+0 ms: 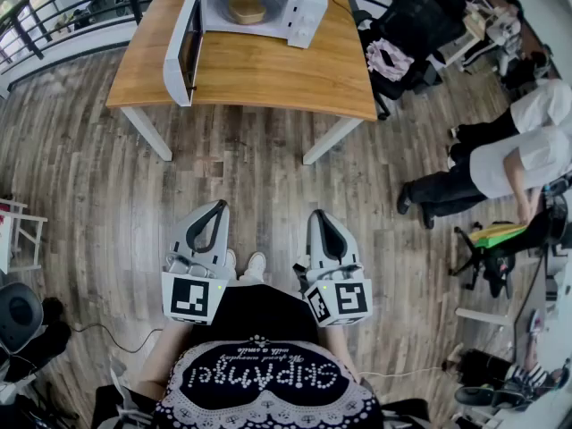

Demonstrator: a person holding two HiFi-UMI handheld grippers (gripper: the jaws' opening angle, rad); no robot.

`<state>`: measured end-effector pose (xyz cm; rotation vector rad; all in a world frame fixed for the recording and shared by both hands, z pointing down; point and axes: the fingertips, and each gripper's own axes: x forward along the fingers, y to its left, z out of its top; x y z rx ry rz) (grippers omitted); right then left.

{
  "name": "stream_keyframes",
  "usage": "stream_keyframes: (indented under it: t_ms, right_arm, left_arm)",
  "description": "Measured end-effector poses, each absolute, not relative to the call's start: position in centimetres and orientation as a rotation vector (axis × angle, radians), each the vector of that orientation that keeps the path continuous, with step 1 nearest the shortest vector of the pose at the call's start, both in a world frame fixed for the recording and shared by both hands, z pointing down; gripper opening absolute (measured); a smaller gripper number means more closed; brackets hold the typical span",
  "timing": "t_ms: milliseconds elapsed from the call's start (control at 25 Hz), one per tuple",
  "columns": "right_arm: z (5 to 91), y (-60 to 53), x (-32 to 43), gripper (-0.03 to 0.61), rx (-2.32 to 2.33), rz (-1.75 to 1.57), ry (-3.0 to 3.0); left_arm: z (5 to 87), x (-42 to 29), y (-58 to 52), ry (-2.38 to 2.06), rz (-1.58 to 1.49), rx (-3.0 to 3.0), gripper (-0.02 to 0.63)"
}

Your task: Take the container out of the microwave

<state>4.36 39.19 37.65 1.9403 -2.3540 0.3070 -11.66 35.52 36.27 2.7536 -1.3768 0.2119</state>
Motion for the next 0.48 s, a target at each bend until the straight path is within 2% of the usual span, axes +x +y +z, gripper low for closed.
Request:
stream_keyframes:
  t_ms: [480]
  right_arm:
    - [37.65, 39.11, 4.69, 0.038, 1.931, 0.315, -2.356]
  left_arm:
    - [36.29, -11.40, 35.40, -1.379, 0.209, 2.737, 0.028]
